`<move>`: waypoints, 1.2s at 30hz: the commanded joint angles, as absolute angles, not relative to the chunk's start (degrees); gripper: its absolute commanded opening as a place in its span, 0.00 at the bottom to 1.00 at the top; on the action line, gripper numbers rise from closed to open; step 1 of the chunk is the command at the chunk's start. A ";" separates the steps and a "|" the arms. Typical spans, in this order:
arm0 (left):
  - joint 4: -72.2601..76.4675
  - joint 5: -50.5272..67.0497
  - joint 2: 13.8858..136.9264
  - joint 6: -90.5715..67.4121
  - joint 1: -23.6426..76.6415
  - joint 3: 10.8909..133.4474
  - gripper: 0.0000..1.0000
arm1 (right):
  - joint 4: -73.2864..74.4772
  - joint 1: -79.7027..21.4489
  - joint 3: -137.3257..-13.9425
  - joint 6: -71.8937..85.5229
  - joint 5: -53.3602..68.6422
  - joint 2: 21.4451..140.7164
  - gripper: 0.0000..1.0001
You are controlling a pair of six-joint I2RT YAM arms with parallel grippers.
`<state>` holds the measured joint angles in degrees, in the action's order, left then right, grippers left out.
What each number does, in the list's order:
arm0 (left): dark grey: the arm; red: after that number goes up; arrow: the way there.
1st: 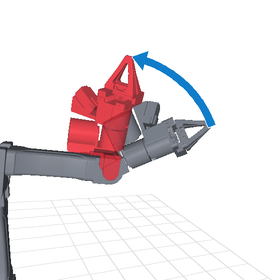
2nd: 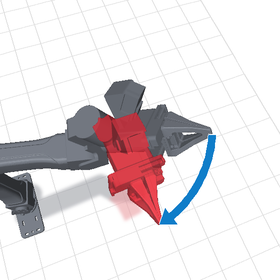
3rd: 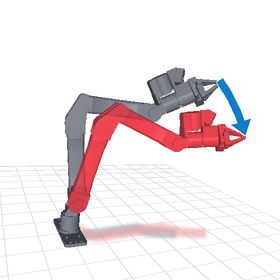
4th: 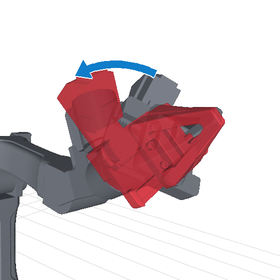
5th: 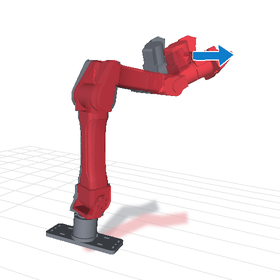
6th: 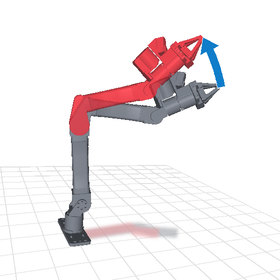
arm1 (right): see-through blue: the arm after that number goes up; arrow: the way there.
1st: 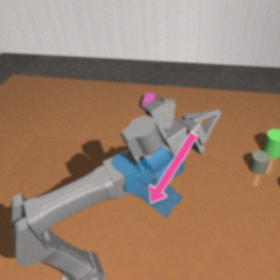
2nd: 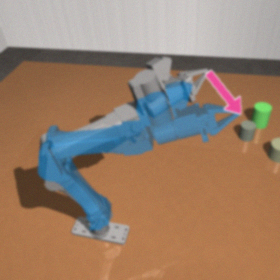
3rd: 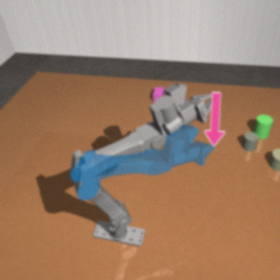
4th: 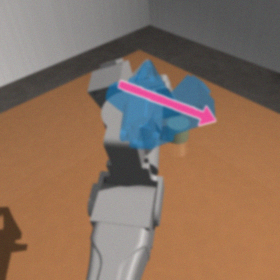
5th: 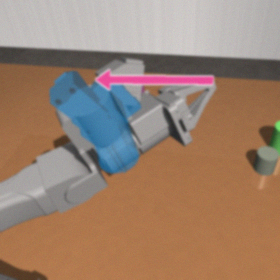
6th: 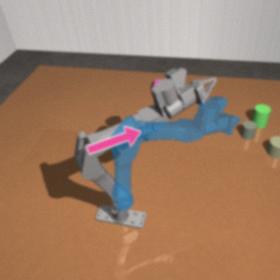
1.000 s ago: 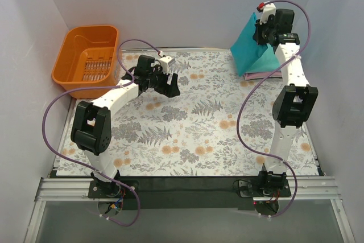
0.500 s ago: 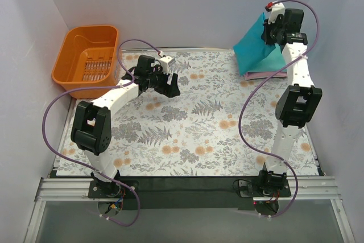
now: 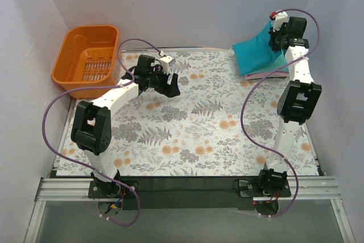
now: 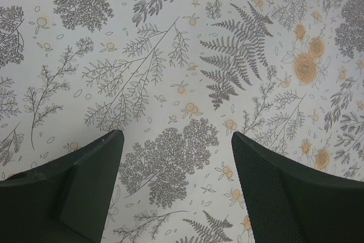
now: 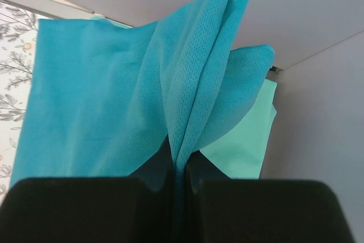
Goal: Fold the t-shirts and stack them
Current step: Neatly place the folded tshirt to the corner
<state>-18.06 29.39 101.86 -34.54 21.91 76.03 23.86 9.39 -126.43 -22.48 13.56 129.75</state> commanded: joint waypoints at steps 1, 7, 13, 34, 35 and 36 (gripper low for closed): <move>-19.16 30.15 100.63 -33.14 21.97 78.05 0.71 | 17.67 10.11 -126.30 -24.96 11.52 130.08 0.01; -19.77 29.62 100.11 -32.43 21.97 77.96 0.71 | 15.91 10.90 -126.56 -26.10 10.29 132.10 0.01; -20.04 29.00 100.19 -32.17 21.89 77.87 0.72 | 14.42 11.34 -124.90 -27.86 7.92 132.89 0.01; -20.30 28.65 102.39 -33.40 21.97 80.42 0.72 | 8.09 12.74 -121.46 -34.01 0.27 133.33 0.69; -20.30 28.65 102.39 -33.40 21.89 80.59 0.72 | 7.91 12.74 -121.73 -34.10 0.26 133.07 0.73; -20.30 28.57 102.39 -33.40 21.97 80.60 0.72 | 7.91 12.74 -122.34 -34.45 0.26 132.98 0.76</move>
<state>-20.12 28.99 102.87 -33.28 21.91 78.19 11.66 12.34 -119.87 -33.32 2.11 133.60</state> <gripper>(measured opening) 0.715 0.739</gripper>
